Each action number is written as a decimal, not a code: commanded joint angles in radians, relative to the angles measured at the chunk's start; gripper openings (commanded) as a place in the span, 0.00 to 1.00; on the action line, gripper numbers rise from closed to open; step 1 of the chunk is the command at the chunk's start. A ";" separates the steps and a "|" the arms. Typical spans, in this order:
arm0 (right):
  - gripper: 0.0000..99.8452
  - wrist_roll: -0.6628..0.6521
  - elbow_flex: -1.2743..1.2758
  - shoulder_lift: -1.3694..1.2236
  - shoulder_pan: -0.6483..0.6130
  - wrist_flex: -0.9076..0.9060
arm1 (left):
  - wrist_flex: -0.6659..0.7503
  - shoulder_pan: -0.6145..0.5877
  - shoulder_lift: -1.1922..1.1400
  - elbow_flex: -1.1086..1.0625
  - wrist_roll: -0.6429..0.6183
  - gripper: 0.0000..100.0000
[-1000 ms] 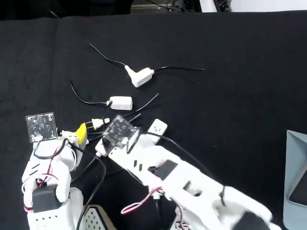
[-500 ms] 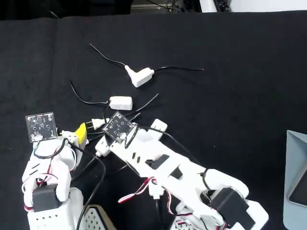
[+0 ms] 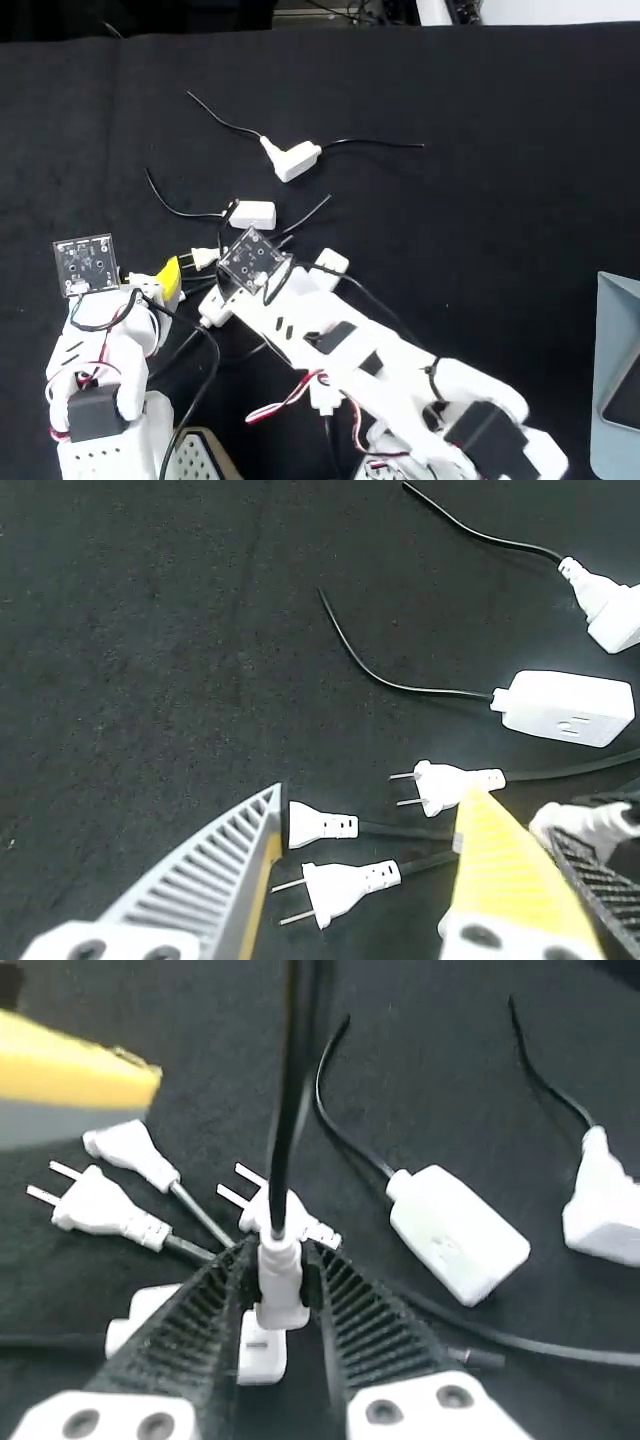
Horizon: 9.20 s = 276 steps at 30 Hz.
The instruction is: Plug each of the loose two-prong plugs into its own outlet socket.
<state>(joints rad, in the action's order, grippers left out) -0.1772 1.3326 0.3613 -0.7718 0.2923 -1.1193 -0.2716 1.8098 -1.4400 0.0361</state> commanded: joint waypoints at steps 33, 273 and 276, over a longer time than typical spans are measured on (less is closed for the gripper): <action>0.01 0.089 -0.102 -0.067 -0.034 -0.282 | 0.021 -0.008 0.006 0.005 -0.008 0.27; 0.26 0.819 -0.630 -0.303 0.342 -0.947 | 0.031 -0.134 0.008 0.010 -0.081 0.27; 0.26 0.853 -0.631 -0.303 0.359 -0.944 | 0.031 -0.134 0.008 0.010 -0.081 0.27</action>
<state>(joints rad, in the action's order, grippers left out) 0.6345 0.7066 0.0207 -0.4480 -0.6529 -1.1101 -0.3989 1.8098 -1.4400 -0.0391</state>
